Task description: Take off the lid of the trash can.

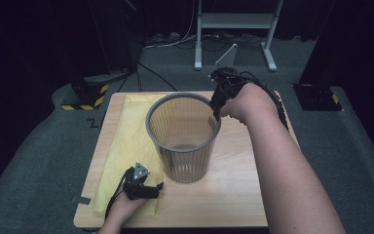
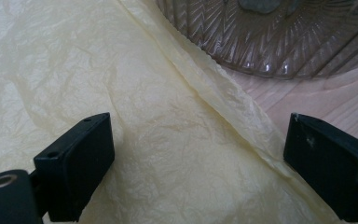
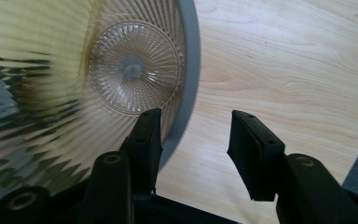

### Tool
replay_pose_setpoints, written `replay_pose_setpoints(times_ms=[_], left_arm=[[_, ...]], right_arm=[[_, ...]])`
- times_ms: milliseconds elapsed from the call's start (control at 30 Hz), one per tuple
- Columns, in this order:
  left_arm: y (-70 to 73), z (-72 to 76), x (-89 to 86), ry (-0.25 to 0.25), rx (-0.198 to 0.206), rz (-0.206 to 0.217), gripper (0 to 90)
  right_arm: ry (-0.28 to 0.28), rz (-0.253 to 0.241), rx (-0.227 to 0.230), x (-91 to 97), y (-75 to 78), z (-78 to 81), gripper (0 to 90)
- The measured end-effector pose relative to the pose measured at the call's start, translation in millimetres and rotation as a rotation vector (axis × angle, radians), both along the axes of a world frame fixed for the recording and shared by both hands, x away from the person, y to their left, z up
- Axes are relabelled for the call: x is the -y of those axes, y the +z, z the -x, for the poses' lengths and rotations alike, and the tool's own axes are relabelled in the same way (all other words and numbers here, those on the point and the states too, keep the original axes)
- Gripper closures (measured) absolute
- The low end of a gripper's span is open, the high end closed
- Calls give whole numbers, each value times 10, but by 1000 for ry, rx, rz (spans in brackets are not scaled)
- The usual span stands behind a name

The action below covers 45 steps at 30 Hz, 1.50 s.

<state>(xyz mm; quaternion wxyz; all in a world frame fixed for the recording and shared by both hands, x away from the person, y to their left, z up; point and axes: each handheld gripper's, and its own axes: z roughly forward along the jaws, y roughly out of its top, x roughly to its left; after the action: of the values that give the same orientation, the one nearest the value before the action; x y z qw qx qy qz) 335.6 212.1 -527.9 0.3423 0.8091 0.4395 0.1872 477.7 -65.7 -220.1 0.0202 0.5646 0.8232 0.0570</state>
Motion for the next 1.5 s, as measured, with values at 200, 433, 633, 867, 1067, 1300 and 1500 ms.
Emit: replay_pose_setpoints(times_ms=[200, 433, 633, 867, 1067, 1300, 1500], left_arm=[[0, 1, 1, 1, -3, 2, 85], [0, 1, 1, 1, -3, 3, 85], [-1, -2, 1, 0, -1, 3, 85], [-2, -4, 0, 0, 1, 3, 85], [-2, -5, 0, -1, 2, 3, 85], [-4, -10, 1, 1, 3, 6, 85], [-4, -9, 1, 1, 3, 6, 85]], right_arm=[[-40, -14, -33, -45, -37, -72, 604], [-69, -37, -65, -12, -107, -125, 667], [-89, -55, -76, 7, -135, -151, 739], [-92, -66, -90, -24, -194, -158, 767], [-95, -52, -85, -34, -233, -163, 797], [-101, -55, -39, -52, -69, -138, 808], [-105, -94, -23, -7, -19, -121, 816]])
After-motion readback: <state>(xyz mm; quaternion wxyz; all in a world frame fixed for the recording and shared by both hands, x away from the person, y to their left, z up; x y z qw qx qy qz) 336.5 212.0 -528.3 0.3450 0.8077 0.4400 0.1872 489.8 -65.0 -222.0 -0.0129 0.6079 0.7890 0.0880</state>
